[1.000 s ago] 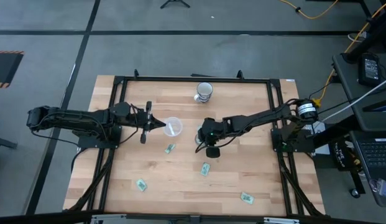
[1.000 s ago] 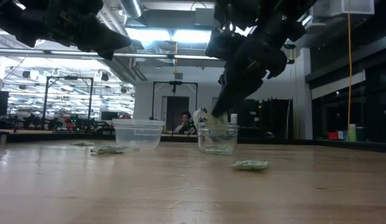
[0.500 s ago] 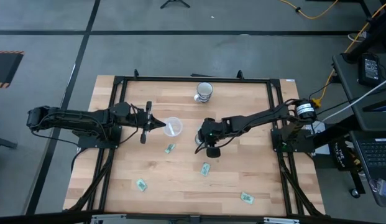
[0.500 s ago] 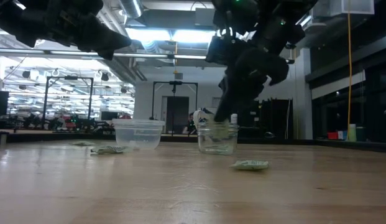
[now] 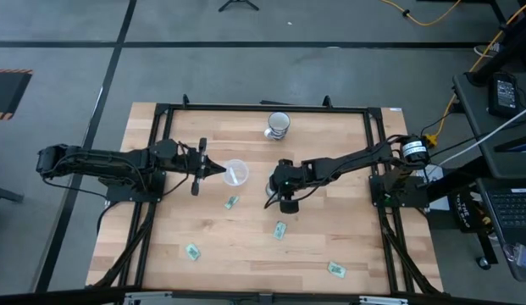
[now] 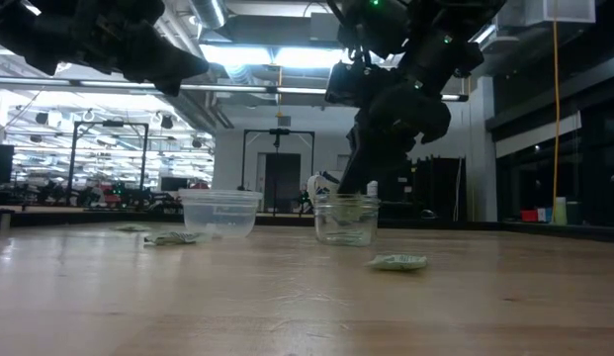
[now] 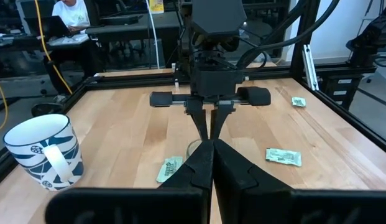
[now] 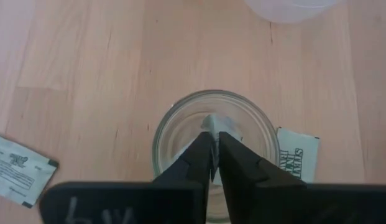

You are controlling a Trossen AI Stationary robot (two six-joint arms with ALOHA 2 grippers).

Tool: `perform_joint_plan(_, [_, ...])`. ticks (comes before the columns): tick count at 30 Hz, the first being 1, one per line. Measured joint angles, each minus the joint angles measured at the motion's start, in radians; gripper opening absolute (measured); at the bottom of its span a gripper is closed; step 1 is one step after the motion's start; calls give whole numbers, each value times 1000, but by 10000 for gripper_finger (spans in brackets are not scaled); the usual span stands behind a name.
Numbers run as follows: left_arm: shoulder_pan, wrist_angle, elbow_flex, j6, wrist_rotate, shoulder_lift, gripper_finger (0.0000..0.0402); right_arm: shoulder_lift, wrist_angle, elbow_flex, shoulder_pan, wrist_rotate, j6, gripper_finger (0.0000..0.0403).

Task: Pick and place Stevia / Truvia into bins
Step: Put the stevia packet into the transparent container, then put the stevia packet into the plastic container

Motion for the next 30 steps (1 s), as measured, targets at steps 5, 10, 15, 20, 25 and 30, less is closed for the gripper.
perform_joint_plan(5, [0, 0, 0, 0, 0, 0, 4, 0, 0, 0, 0, 0, -1, 65])
perform_joint_plan(10, [0, 0, 0, 0, 0, 0, 4, 0, 0, 0, 0, 1, -4, 90])
perform_joint_plan(15, [0, 0, 0, 0, 0, 0, 4, 0, 0, 0, 0, 0, -7, 105])
perform_joint_plan(20, [0, 0, 0, 0, 0, 0, 4, -1, -1, 0, 0, 0, -31, 104])
perform_joint_plan(25, [0, 0, 0, -1, 0, 0, 4, -41, -6, 0, 0, 0, -59, 105])
perform_joint_plan(30, [0, -1, 0, -3, 0, 0, 4, -128, -17, 2, 0, 0, -57, 105])
